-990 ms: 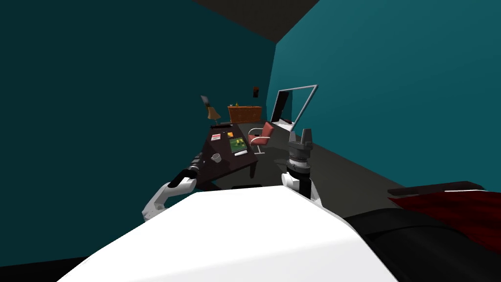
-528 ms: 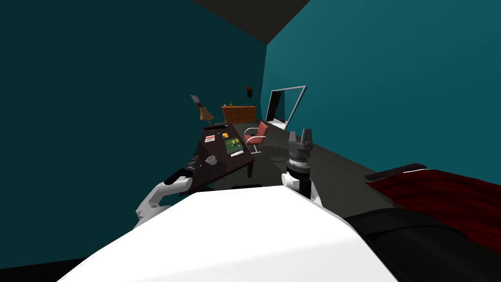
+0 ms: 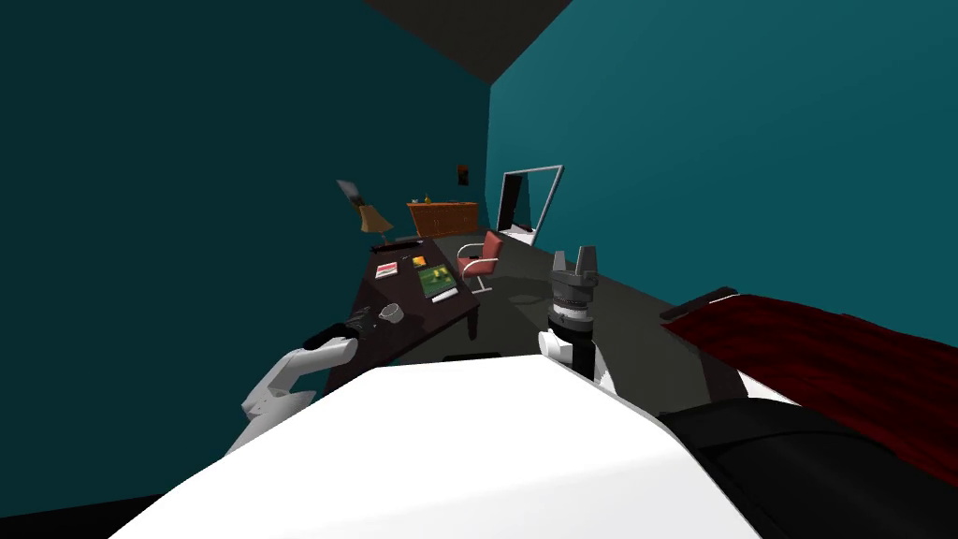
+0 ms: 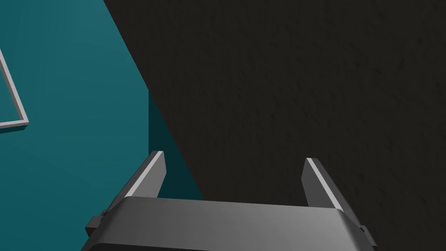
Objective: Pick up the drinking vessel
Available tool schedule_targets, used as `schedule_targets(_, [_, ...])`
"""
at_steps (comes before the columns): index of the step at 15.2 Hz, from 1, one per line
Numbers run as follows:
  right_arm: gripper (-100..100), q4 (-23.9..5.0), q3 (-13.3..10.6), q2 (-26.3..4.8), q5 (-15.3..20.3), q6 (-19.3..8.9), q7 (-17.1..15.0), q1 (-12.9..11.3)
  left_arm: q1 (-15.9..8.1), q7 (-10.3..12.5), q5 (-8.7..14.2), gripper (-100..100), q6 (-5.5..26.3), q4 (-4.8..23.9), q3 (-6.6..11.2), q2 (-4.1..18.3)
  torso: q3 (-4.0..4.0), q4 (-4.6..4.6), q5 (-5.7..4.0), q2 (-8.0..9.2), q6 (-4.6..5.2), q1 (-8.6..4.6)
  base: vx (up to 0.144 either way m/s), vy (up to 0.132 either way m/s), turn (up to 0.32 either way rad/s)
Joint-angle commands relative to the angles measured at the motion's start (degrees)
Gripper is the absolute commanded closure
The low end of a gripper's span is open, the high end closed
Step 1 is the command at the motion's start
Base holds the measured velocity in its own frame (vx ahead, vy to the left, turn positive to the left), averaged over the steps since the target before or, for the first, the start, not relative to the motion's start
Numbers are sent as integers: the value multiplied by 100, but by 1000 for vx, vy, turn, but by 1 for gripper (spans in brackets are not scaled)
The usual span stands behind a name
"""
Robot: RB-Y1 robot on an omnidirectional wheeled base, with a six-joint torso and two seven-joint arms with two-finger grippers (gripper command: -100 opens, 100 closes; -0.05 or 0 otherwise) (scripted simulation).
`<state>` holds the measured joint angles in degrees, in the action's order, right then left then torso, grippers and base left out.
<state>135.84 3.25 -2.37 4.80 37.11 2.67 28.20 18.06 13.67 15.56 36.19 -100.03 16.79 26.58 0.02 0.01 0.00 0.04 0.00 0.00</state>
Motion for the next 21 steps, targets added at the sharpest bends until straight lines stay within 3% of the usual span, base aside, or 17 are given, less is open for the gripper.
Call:
schedule_targets(1, [0, 0, 0, 0, 0, 0, 0, 0, -99, 152, 104, -100, 286, 232, 133, 72, 0, 0, 0, 0, 0, 0, -5, -12, -224])
schedule_targets(3, [0, 0, 0, 0, 0, 0, 0, -1, -99, 152, 104, -100, 496, 232, 133, 72, 0, 0, -1, 0, 3, -2, -4, -8, -178])
schedule_targets(4, [0, 0, 0, 0, 0, 0, 0, 0, -167, 285, 224, -100, 667, 409, 259, 159, 0, 0, -1, 0, 0, 0, -4, -10, -236])
schedule_targets(6, [0, 0, 0, 0, 0, 0, 0, -1, -167, 285, 224, -100, 859, 409, 259, 159, -1, 0, 0, -1, 3, 0, -4, -5, -169])
schedule_targets(7, [0, 0, 0, 0, 0, 0, 0, 0, -234, 415, 342, -100, 1009, 584, 383, 244, 0, 0, 0, -1, -1, 1, -4, -7, -175])
schedule_targets(9, [0, 0, 0, 0, 0, 0, 0, -1, -234, 415, 342, -100, 1217, 584, 383, 244, 0, 0, -1, 0, 3, 0, -4, -5, -191])
schedule_targets(10, [0, 0, 0, 0, 0, 0, 0, 0, -298, 544, 457, -100, 1383, 757, 506, 326, 0, 0, 0, 0, 0, 1, -4, -7, -209])
schedule_targets(12, [0, 0, 0, 0, 0, 0, 0, 0, -298, 544, 457, -100, 1570, 757, 506, 326, 0, 0, 0, -1, 3, 1, -4, -2, -171])
schedule_targets(13, [0, 0, 0, 0, 0, 0, 0, 0, -361, 670, 570, -100, 1743, 927, 626, 404, 0, 0, 0, 0, -1, 2, -4, -4, -213])
schedule_targets(15, [0, 0, 0, 0, 0, 0, 0, 0, -361, 670, 570, -100, 1915, 927, 626, 404, 0, 0, 0, -1, 3, 2, -3, 0, -171])
schedule_targets(16, [0, 0, 0, 0, 0, 0, 0, 0, -421, 792, 679, -100, 2083, 1094, 744, 479, 0, 0, 0, -1, -1, 4, -3, -2, -185])
schedule_targets(18, [0, 0, 0, 0, 0, 0, 0, 0, -421, 792, 679, -100, 2252, 1094, 744, 479, 0, 0, 0, -1, 1, 3, -3, 2, -140])
schedule_targets(19, [0, 0, 0, 0, 0, 0, 0, 0, -479, 912, 784, -100, 2430, 1256, 859, 551, 0, 0, 0, 0, -1, 3, -3, -1, -210])
schedule_targets(21, [0, 0, 0, 0, 0, 0, 0, 0, -479, 912, 784, -100, 2578, 1256, 859, 551, 0, 0, 1, -1, 2, 4, -3, 5, -157])
